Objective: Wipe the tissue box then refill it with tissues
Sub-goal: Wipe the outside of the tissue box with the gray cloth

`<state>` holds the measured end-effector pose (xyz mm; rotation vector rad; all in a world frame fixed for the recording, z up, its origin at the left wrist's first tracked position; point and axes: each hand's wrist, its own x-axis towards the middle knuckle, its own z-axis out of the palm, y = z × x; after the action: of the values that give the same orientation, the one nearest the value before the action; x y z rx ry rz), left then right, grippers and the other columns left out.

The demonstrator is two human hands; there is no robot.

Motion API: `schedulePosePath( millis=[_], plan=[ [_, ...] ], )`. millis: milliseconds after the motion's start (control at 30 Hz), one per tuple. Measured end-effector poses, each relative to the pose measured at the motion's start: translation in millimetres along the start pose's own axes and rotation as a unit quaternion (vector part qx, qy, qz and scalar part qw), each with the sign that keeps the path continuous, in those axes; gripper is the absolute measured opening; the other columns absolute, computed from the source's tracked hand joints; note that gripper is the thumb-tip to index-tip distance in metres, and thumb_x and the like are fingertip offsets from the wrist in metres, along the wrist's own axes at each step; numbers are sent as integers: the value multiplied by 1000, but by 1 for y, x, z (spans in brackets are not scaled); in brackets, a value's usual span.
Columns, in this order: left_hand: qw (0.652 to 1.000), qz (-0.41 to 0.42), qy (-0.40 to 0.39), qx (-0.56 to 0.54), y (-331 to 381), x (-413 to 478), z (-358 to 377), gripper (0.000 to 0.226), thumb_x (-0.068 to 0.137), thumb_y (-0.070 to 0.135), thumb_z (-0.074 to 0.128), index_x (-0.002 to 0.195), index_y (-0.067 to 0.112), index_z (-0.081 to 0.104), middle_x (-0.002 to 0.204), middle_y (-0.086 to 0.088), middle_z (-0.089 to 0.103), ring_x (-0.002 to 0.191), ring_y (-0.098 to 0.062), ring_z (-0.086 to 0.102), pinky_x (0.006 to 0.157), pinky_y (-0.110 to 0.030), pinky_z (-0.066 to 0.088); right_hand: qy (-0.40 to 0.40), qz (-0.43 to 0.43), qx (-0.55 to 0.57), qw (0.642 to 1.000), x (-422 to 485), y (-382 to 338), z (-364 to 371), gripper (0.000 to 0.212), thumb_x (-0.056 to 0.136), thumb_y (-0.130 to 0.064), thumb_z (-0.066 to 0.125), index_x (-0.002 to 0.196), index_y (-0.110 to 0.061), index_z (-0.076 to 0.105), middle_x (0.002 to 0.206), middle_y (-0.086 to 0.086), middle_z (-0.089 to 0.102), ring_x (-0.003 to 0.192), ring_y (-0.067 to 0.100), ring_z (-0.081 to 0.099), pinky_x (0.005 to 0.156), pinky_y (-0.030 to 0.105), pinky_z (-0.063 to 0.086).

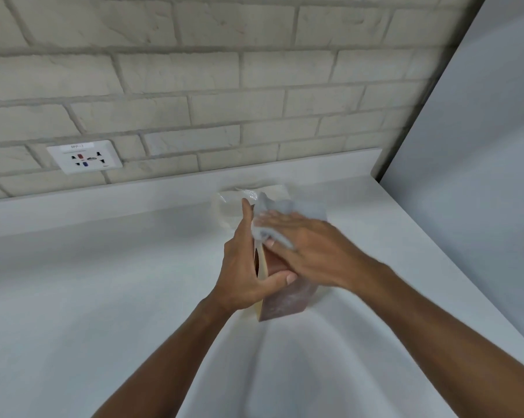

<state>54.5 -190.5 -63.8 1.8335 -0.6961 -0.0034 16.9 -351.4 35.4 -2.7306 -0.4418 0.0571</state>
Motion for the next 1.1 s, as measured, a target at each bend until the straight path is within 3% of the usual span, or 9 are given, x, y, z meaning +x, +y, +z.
schedulePosePath(
  millis=[100,233,333,433,533,700,867,967,1100],
  plan=[
    [1000,6,-8,-3,4,-2,-1,132,69,59,76,162,24,-11,146,56,26,136,22,34,110,-7,31,51,132,28,990,-4,34,-13,38,104,-49,33,134,-36,53,129,-7,63,117,23,58,86,29,39],
    [1000,1,-8,4,6,0,0,131,71,57,78,165,24,-6,157,39,33,145,9,38,117,-23,36,44,15,42,998,-33,26,9,41,104,-46,36,143,-39,46,150,-21,38,143,-1,28,118,22,20],
    [1000,-2,-7,-8,10,-1,0,129,69,60,77,162,29,-7,153,52,21,143,19,28,113,-8,25,90,136,90,982,-36,44,9,40,102,-54,31,113,-36,64,131,-4,64,132,20,50,103,35,41],
    [1000,-5,-12,-18,11,-2,-2,140,64,75,78,166,28,-7,164,38,16,152,8,24,124,-26,25,163,293,160,928,-36,66,13,48,102,-49,39,78,-14,62,81,12,68,82,27,64,68,35,43],
    [999,3,-49,-11,5,-1,-8,152,59,89,74,165,27,-16,174,12,12,160,-13,19,128,-52,22,232,330,324,856,-54,68,30,51,99,-51,46,90,-5,66,90,21,68,76,22,62,68,34,43],
    [996,-44,-78,-11,-1,-5,-14,147,57,79,84,161,49,-17,170,9,26,155,-12,30,126,-51,29,300,303,419,802,-77,55,29,37,99,-53,48,84,-27,70,97,18,69,85,22,65,77,39,48],
    [991,-93,-35,-86,-1,-1,-13,134,63,62,85,161,51,-7,153,9,46,137,-2,49,114,-22,40,323,279,424,799,-84,52,15,38,97,-56,50,89,-22,67,89,13,68,85,22,64,73,38,48],
    [987,-117,-21,-112,-5,-1,-14,128,62,66,83,163,52,4,152,12,49,135,-11,54,120,-42,40,320,259,414,812,-82,49,8,37,96,-56,51,92,-23,69,83,-1,66,81,18,63,67,33,47],
    [987,-117,-43,-102,-3,-3,-15,126,66,61,84,163,52,3,156,19,46,138,-12,54,122,-48,38,228,132,264,928,-77,33,3,30,98,-55,45,126,-56,55,119,-26,65,80,-3,59,73,14,48]
  ],
)
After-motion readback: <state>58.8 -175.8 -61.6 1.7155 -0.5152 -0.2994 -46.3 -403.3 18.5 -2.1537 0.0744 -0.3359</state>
